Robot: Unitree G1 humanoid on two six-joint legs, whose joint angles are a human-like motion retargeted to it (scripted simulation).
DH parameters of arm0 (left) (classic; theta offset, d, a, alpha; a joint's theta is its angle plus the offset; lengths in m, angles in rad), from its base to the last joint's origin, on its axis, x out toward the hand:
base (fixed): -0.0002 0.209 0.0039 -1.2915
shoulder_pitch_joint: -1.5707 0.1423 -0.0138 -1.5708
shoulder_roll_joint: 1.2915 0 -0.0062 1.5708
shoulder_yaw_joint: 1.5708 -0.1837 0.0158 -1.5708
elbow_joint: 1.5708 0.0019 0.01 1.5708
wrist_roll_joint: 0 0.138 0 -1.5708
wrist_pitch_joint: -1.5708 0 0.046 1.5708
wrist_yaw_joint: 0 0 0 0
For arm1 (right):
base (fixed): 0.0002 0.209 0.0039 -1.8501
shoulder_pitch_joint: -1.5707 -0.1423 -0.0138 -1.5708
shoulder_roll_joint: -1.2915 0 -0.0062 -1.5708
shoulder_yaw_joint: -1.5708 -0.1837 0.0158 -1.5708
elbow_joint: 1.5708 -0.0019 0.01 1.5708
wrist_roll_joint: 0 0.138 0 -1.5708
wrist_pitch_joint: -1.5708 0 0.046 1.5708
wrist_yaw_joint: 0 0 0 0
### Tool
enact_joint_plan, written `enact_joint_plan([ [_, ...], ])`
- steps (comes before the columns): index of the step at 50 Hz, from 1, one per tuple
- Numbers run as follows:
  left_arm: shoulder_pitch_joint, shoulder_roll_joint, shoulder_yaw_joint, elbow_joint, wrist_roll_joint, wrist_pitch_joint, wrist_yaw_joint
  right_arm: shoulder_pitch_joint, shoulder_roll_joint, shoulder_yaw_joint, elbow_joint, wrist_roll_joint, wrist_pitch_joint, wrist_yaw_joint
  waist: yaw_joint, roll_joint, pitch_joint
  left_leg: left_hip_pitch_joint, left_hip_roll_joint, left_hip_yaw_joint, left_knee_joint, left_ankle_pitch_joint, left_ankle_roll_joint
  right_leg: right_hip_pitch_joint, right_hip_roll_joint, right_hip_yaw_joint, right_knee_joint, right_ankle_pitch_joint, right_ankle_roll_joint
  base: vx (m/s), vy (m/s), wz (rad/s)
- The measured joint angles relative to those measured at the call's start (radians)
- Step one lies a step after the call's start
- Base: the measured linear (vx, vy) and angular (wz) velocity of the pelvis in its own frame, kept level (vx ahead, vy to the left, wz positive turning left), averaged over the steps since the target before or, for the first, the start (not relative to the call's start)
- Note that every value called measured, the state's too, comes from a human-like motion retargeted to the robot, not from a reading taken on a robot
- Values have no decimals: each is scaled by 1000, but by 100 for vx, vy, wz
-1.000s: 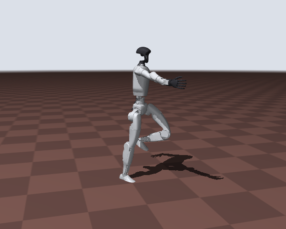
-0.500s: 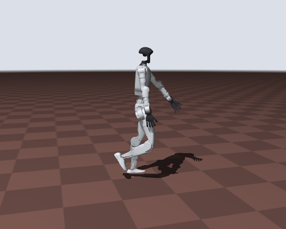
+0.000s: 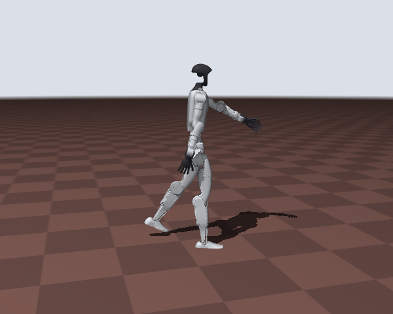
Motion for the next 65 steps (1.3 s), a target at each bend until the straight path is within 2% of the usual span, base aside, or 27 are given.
enact_joint_plan([
  [2,272,-30,-10,3,56,14,-109,-216,-26,-5,-2,52,-15,-62,53,-42,-26,-226,10,95,463,-94,4,24,-39,30,0,-26,-8,50,-22,-58],
  [3,412,-36,-18,11,58,11,-159,-337,-52,-57,-7,46,-37,-103,48,-41,-84,-428,56,119,768,-171,24,-15,-38,25,0,-35,-23,44,-16,17],
  [5,674,-36,-19,50,67,-9,-204,-580,-107,-190,-58,53,-79,-191,63,-46,-138,-699,122,150,1211,-315,88,-42,-34,31,8,-65,-37,49,-11,-2],
  [7,923,-25,-27,86,57,-40,-227,-819,-151,-275,-118,150,-136,-269,120,-65,-147,-855,152,184,1488,-436,143,-38,-38,68,34,-107,-38,58,-8,-79],
  [10,1286,14,-80,83,-31,-86,-283,-1154,-225,-249,-180,422,-254,-373,233,-98,-158,-1065,176,224,1741,-537,172,-27,-41,127,43,-150,-38,61,-3,-93],
  [12,1508,58,-100,67,-91,-92,-321,-1337,-290,-185,-193,544,-311,-421,306,-110,-166,-1194,186,222,1807,-557,158,-5,-34,145,25,-161,-34,62,1,-68],
  [15,1778,121,-74,71,-165,-76,-355,-1566,-382,-91,-169,598,-342,-463,389,-124,-175,-1338,192,208,1779,-557,140,23,-28,157,24,-180,-27,61,6,-35],
  [18,1930,141,-12,83,-241,-43,-375,-1713,-423,10,-132,611,-345,-466,401,-138,-184,-1386,180,212,1579,-525,153,44,-39,142,44,-195,-21,61,12,27],
  [20,1965,129,13,79,-273,-19,-389,-1757,-424,47,-117,614,-340,-456,388,-148,-194,-1355,169,241,1357,-498,165,55,-50,131,62,-199,-13,61,13,42],
  [23,1901,82,14,69,-285,14,-375,-1729,-388,17,-111,590,-321,-446,384,-164,-196,-1150,117,329,798,-440,133,71,-76,147,107,-202,12,65,14,-21],
  [25,1799,44,12,69,-308,0,-308,-1652,-344,-34,-132,588,-333,-452,418,-141,-155,-875,69,403,276,-344,82,134,-67,191,136,-206,34,76,19,-125],
  [27,1649,1,19,86,-381,-57,-206,-1529,-281,-102,-175,592,-368,-477,431,-58,-98,-595,65,462,-123,-163,35,251,-5,228,164,-210,30,81,25,-110],
  [28,1565,-23,20,95,-424,-77,-162,-1454,-245,-145,-191,565,-370,-489,411,-24,-91,-517,72,477,-222,-77,6,284,24,232,190,-205,16,76,30,-22],
  [30,1380,-67,13,108,-468,-102,-91,-1264,-163,-224,-214,474,-353,-494,335,19,-88,-438,87,467,-260,-3,-55,302,59,208,300,-176,-30,68,31,68],
  [31,1269,-78,9,112,-435,-103,-71,-1140,-121,-239,-222,418,-338,-474,283,33,-98,-422,91,437,-260,1,-70,244,75,178,457,-172,-65,58,30,135],
  [35,731,-45,29,80,-200,-50,-42,-643,-23,-202,-153,214,-227,-317,113,42,-171,-452,79,298,-260,-14,-90,-210,73,75,1299,-238,-163,47,20,178],
  [38,283,15,89,47,-77,-2,-37,-289,3,-184,-56,29,-117,-157,8,76,-152,-424,87,192,-260,-45,-113,-456,31,-4,1767,-334,-202,53,11,189],
  [41,-104,85,45,36,-109,15,4,42,15,-98,-25,-6,-75,-39,-110,115,-135,-402,93,100,-260,-69,-101,-662,-19,-50,2049,-393,-218,57,6,157],
  [45,-465,215,-116,33,-124,21,24,404,-22,-22,-21,52,-58,78,-218,145,-112,-334,100,62,-260,-95,-61,-859,-14,-39,2154,-458,-224,62,-3,52],
  [50,-693,319,-244,71,-51,24,-19,622,-132,-158,0,65,-41,123,-260,154,-118,-247,108,76,-260,-113,-66,-957,43,-16,1907,-473,-209,63,-9,-14],
  [54,-622,299,-247,76,-66,-13,-44,590,-155,-168,0,128,-67,110,-244,156,-173,-217,101,71,-260,-109,-85,-843,32,-65,1371,-464,-194,61,-9,-7],
  [55,-576,285,-230,73,-76,-27,-49,559,-153,-163,0,146,-75,103,-238,158,-186,-209,101,63,-260,-106,-90,-777,31,-91,1181,-458,-182,64,-9,46],
  [57,-445,230,-168,57,-133,-45,-23,467,-141,-167,0,177,-74,60,-244,144,-171,-143,93,18,-260,-95,-91,-521,40,-150,678,-367,-127,73,-11,104],
  [58,-377,195,-129,48,-175,-45,13,406,-132,-177,0,178,-56,22,-249,119,-135,-77,79,-16,-260,-88,-86,-343,45,-177,397,-271,-88,80,-15,101],
  [60,-232,123,-49,35,-166,-28,51,256,-102,-199,0,89,-12,-26,-187,47,-78,23,25,-39,-235,-73,-57,-99,41,-181,47,-67,-5,79,-23,-13],
  [63,95,13,-29,53,6,-40,-1,-38,-63,-122,0,191,-39,-93,33,-26,-40,26,-48,64,-48,-13,1,16,26,-64,0,-14,36,68,-27,-207],
  [65,378,-33,-97,70,109,-27,-126,-281,-67,-122,0,263,-59,-145,117,-89,-35,-174,-56,150,417,-98,-7,62,-30,3,0,-34,20,52,-21,-147],
])
